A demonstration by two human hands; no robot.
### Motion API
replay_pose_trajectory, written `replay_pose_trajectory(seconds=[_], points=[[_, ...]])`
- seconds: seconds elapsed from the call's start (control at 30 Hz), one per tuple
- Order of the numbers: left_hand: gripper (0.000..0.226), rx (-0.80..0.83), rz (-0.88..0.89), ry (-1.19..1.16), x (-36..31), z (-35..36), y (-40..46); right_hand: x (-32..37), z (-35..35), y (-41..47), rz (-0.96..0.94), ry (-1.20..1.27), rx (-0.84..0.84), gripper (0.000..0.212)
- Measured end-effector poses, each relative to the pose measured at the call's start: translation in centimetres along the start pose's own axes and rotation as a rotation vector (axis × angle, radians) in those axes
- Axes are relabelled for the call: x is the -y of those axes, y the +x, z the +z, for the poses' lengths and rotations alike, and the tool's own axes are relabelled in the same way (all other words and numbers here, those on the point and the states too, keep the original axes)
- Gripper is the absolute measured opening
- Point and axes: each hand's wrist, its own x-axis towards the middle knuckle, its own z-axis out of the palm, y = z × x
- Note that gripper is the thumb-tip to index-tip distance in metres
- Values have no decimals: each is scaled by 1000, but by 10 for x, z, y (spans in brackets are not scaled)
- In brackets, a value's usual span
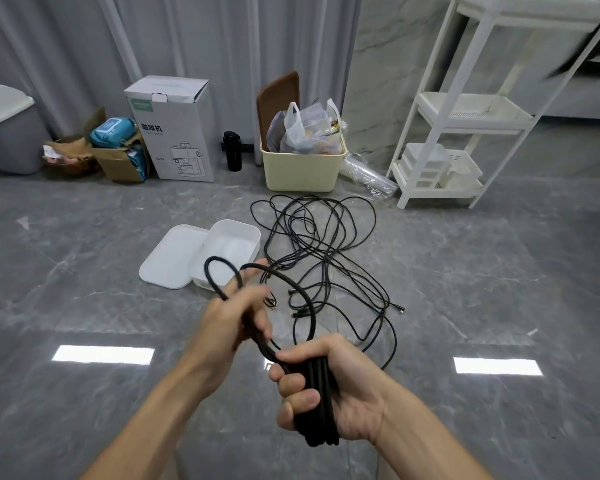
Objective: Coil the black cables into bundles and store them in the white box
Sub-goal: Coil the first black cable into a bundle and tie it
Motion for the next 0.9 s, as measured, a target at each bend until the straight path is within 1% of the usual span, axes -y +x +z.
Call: replay_pose_trajectory(seconds=[0.07, 0.13, 0.23, 0.33, 0.43, 0.5, 0.63, 0.7, 0.77, 0.83, 0.9], points=[[44, -20, -33, -186, -9, -9, 5, -1, 1, -1, 12, -15, 4, 10], [46, -66, -85, -280, -14, -14, 8, -2, 2, 0, 10, -50, 9, 11], [28, -106, -183, -382, -16, -18, 11, -3, 5, -1, 10, -156, 47, 14], [9, -150, -236, -443, -16, -25, 13, -3, 4, -4, 18, -276, 128, 19], [6, -218, -211, -481, -14, -29, 15, -1, 2, -9, 19, -327, 264, 19], [10, -244, -159, -505, -12, -29, 16, 1, 0, -10, 6, -310, 378, 17], [19, -161, -64, -599, -7, -24, 15, 1, -2, -7, -81, -266, 557, 20], [20, -123, -76, -705, -3, -19, 14, 0, 0, -6, -143, -251, 633, 23], [23, -90, -93, -751, 1, -14, 14, -1, 2, -6, -200, -237, 694, 26], [26, -50, -99, -700, 3, -9, 13, 0, 3, -6, -247, -198, 719, 28], [31, -26, -96, -582, 4, -6, 12, 1, 1, -6, -293, -129, 685, 26]])
